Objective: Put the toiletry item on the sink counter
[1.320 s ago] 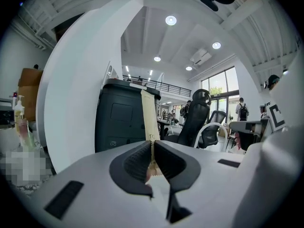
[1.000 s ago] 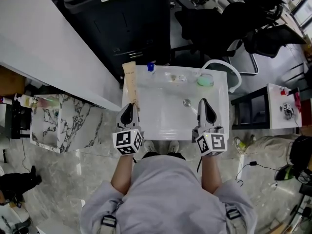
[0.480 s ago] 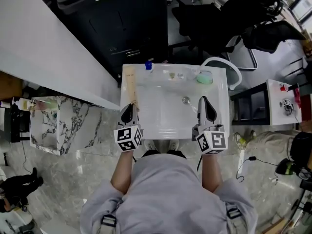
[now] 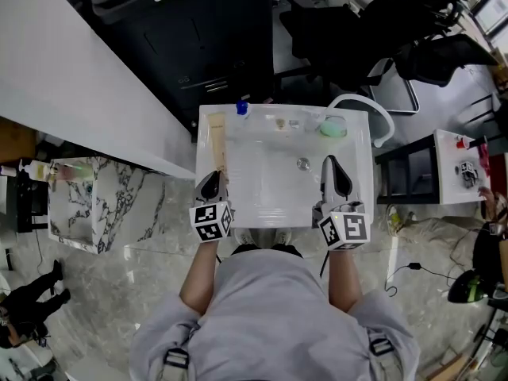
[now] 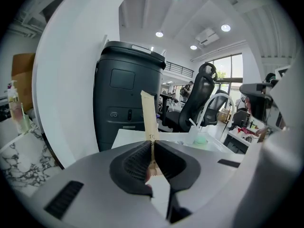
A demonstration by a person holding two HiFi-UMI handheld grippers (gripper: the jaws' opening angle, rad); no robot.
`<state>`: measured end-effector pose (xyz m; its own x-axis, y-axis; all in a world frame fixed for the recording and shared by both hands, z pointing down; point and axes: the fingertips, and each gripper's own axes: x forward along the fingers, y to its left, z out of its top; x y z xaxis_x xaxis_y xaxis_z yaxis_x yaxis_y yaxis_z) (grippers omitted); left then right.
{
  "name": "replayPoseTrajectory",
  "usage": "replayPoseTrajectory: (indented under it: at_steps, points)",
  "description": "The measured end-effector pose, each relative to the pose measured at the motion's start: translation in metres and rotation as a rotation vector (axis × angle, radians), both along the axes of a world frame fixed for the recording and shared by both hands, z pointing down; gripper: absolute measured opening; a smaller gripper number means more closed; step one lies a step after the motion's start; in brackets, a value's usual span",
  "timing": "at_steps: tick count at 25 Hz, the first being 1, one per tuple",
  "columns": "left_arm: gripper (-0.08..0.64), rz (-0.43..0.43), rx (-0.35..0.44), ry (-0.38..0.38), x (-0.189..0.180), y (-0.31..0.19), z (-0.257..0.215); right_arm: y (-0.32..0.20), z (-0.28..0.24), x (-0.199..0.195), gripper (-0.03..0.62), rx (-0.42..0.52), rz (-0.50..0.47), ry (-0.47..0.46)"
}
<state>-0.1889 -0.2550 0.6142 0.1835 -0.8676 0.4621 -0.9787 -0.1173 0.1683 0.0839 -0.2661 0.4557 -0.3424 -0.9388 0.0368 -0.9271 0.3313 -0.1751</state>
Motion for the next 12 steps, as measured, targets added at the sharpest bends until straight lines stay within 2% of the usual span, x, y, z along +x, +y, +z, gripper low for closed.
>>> replayPoseTrajectory:
  at_steps: [12]
  points:
    - [0.025, 0.014, -0.085, 0.004, 0.004, -0.001, 0.034, 0.000, 0.000, 0.004, 0.000, 0.007, 0.016, -0.003]
